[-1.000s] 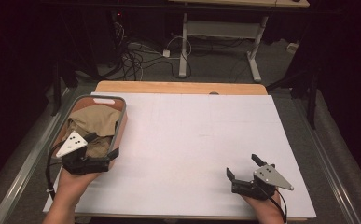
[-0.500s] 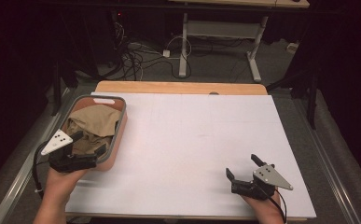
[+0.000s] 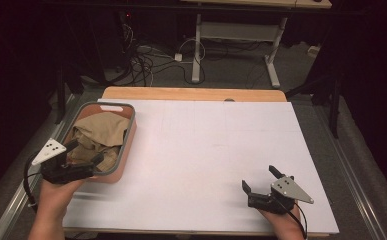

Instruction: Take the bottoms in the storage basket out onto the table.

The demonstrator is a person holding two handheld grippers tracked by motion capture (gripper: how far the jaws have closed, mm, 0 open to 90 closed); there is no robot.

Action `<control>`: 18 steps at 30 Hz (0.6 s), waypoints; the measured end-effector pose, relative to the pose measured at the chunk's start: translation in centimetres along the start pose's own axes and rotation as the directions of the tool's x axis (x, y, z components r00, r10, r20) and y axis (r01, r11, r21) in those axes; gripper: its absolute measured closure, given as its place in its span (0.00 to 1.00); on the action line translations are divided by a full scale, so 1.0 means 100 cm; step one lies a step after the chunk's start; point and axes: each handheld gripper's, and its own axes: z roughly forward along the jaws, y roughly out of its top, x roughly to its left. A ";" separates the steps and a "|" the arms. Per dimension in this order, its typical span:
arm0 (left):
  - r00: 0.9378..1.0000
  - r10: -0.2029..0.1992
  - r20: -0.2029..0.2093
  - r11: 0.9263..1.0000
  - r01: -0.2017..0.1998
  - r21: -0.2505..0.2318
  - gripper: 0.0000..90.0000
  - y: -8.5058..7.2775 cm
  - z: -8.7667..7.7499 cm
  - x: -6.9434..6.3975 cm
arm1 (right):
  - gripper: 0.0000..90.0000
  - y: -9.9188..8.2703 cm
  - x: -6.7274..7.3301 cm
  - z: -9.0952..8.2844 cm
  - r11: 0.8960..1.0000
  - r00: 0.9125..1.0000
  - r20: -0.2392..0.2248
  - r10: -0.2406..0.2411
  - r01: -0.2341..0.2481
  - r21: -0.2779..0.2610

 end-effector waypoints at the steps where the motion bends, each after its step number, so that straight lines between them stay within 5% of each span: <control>1: 1.000 -0.007 -0.009 1.000 0.007 0.001 0.00 -0.001 -0.002 0.004 | 0.01 0.000 0.000 0.000 1.000 1.000 0.000 -0.001 0.001 -0.001; 18: 0.996 -0.069 -0.052 0.998 0.069 0.000 0.00 -0.010 -0.009 0.028 | 0.01 0.000 0.000 0.000 1.000 1.000 0.000 -0.007 0.007 0.000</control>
